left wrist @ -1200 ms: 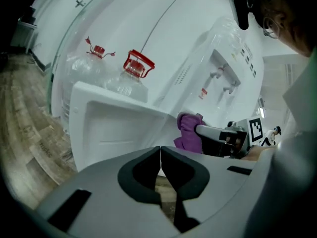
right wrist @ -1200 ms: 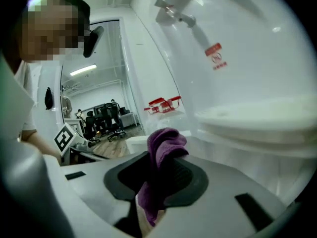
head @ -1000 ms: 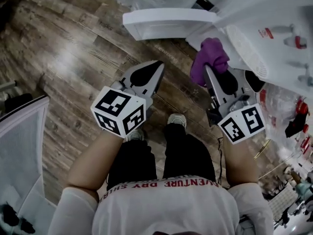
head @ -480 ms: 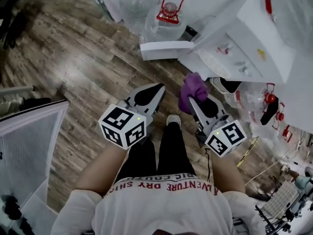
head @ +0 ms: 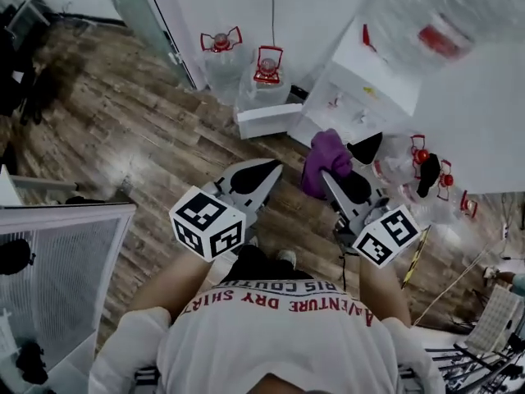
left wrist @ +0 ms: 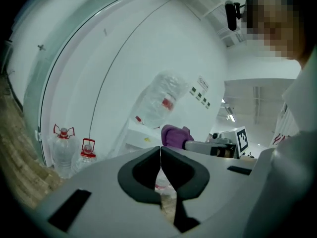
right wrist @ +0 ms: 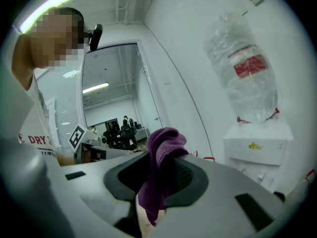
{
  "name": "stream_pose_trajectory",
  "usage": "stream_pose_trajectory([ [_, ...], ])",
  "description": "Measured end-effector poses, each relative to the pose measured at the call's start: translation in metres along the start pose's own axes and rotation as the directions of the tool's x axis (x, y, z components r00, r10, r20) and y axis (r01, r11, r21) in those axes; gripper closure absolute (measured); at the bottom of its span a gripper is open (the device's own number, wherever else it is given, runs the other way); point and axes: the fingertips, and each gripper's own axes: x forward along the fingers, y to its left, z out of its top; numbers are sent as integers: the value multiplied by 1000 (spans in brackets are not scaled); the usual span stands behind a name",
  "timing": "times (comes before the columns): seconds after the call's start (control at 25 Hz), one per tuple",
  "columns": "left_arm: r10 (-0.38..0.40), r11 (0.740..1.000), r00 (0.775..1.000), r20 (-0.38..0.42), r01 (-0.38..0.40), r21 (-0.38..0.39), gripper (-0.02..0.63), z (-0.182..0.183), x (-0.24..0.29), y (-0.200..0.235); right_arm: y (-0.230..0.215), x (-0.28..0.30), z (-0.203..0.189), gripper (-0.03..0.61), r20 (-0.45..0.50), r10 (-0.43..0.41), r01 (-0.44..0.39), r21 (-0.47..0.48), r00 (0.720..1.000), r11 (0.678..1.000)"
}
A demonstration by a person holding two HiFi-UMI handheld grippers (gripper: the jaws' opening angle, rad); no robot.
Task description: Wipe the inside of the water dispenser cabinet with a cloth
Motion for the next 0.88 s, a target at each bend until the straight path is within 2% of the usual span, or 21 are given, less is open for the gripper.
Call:
stream_pose_trajectory([
  [0.2,-13,998,1000,23,12,54,586,20,-24,-57,28,-56,40,479,52,1,2,-53,999,999],
  [0.4,-36,997,997,73,31,69,586,33,-37,-130,56,-127,63,479,99,17,-7,-101,995,995],
  [0.64,-81,993,990,119,70,93,586,29,-45,-213,74,-209,69,479,182,23,-7,-87,983,996],
  [0.88,-99,986,989,106,83,144,586,22,-45,-261,81,-262,69,479,234,15,4,-81,972,997],
])
